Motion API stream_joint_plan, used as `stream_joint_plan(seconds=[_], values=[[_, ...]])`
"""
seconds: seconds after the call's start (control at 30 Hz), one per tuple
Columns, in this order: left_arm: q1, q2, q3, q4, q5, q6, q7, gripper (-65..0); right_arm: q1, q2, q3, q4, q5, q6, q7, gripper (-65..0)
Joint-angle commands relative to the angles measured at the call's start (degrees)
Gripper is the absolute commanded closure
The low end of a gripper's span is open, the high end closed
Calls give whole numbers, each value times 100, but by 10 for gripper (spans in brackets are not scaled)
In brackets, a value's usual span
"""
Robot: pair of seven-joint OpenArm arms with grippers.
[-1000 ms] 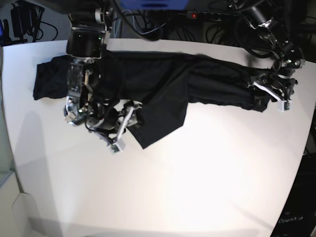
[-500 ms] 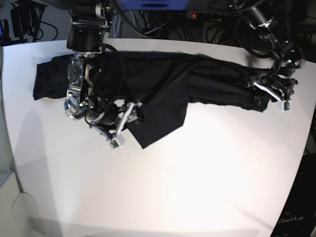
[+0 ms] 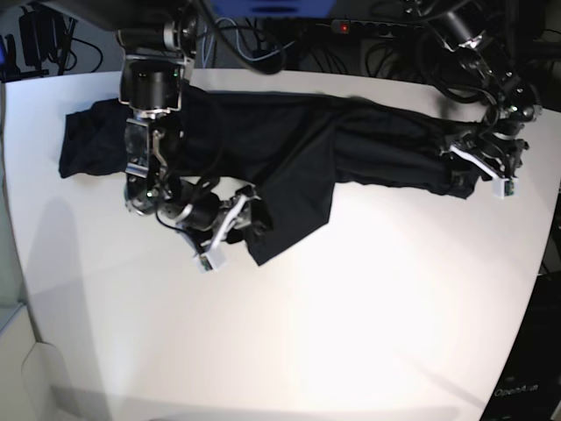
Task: Fold the T-shirt properly
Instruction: 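Grasp the folded sleeve edge with the right gripper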
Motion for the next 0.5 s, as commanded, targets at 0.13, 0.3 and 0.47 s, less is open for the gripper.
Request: stream_joint_plan(seconds=[0.13,0.3,0.47], values=[[27,-48,-8,23,301,49,288,-406,-6,-10,-23,-41,-310,-51,-408,-97],[27,-48,-8,23,301,49,288,-406,-6,-10,-32,-58,-319,-51,-408,-6],[27,-48,-8,23,301,49,288,-406,-32,-2,-49,-32,-319,-51,-408,-10]])
